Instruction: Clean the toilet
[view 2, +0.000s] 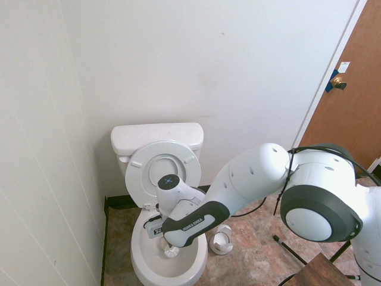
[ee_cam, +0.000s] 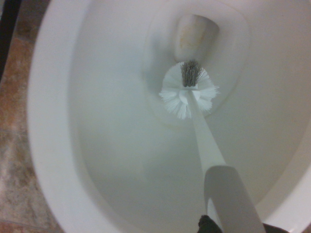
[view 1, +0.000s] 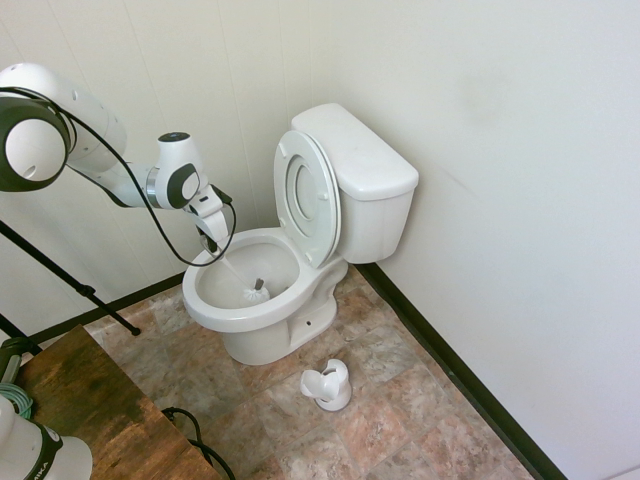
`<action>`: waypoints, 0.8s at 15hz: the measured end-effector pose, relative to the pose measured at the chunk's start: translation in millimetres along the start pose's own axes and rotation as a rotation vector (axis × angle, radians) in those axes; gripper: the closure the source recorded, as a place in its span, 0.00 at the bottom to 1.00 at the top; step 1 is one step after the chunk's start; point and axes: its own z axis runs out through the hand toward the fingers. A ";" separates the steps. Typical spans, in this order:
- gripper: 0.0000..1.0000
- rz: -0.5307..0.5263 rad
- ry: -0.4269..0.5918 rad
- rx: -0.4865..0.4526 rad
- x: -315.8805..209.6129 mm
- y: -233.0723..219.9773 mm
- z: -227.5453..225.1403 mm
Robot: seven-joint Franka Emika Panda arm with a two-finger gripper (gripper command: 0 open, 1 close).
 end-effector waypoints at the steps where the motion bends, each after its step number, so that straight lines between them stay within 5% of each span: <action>1: 1.00 0.013 0.000 -0.001 11.0 7.2 0.3; 7: 1.00 0.084 0.032 0.035 75.1 26.8 -8.2; 12: 1.00 0.097 0.071 0.119 100.8 -10.6 0.2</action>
